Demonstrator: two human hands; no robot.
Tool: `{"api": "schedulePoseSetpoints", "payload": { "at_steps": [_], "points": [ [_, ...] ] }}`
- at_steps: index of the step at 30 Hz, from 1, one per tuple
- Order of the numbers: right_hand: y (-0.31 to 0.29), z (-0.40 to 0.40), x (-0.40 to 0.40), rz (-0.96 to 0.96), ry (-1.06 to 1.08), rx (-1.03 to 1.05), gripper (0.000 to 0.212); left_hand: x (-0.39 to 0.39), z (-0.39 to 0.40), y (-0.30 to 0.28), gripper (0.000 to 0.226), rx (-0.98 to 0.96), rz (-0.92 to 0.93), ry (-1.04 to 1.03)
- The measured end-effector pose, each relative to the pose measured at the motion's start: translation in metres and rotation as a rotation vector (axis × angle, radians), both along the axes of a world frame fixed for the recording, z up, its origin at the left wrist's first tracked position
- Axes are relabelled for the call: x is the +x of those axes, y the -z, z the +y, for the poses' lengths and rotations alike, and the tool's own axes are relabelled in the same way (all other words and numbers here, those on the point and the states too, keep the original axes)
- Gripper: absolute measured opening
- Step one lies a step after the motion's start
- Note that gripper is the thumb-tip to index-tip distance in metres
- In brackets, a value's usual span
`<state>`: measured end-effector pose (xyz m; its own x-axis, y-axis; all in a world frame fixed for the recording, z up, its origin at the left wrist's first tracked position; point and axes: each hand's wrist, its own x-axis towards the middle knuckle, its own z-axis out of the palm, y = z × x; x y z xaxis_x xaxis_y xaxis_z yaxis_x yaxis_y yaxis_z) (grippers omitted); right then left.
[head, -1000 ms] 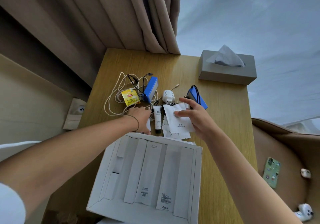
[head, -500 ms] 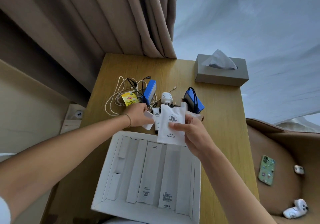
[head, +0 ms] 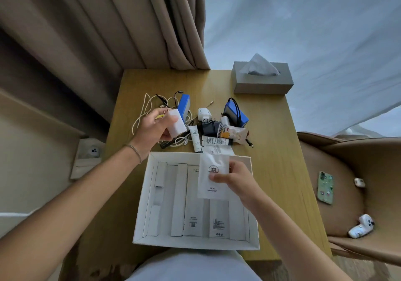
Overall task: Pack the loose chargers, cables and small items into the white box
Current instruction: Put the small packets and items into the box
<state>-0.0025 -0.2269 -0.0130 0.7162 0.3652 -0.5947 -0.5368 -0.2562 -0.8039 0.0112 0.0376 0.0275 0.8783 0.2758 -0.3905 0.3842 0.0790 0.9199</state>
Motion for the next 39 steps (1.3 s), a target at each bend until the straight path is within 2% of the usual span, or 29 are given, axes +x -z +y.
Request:
{"api": "schedulePoseSetpoints", "payload": {
  "at_steps": [4,7,9,12,16,22,24,28,32,37,39],
  "points": [
    [0.016,0.001,-0.029,-0.100,-0.075,-0.145,0.054,-0.025,-0.002,-0.009,0.045,-0.034,0.007,0.138],
    [0.031,0.004,-0.046,-0.165,-0.190,-0.273,0.042,-0.041,0.001,-0.008,0.047,0.022,0.027,0.243],
    [0.042,0.006,-0.055,-0.177,-0.263,-0.381,0.037,-0.051,0.002,-0.005,0.038,0.085,0.053,0.325],
    [0.057,0.007,-0.062,-0.170,-0.337,-0.506,0.040,-0.062,0.000,-0.002,0.030,0.249,0.102,0.485],
    [0.067,0.007,-0.059,-0.226,-0.430,-0.613,0.042,-0.073,-0.004,0.005,0.035,0.505,0.192,0.628],
    [0.073,0.008,-0.060,-0.509,-0.614,-0.810,0.035,-0.081,-0.012,0.024,0.045,0.807,0.193,0.649],
    [0.075,0.009,-0.061,-0.571,-0.649,-0.823,0.037,-0.081,-0.014,0.032,0.051,0.938,0.193,0.674],
    [0.076,0.009,-0.061,-0.540,-0.649,-0.785,0.039,-0.077,-0.020,0.047,0.051,1.184,0.190,0.748],
    [0.076,0.007,-0.060,-0.537,-0.640,-0.763,0.037,-0.076,-0.032,0.055,0.043,1.333,0.125,0.742],
    [0.075,0.004,-0.060,-0.538,-0.649,-0.732,0.035,-0.083,-0.046,0.066,0.061,1.495,0.178,0.750],
    [0.075,0.003,-0.059,-0.531,-0.659,-0.720,0.035,-0.086,-0.050,0.071,0.061,1.540,0.204,0.773]
  ]
}}
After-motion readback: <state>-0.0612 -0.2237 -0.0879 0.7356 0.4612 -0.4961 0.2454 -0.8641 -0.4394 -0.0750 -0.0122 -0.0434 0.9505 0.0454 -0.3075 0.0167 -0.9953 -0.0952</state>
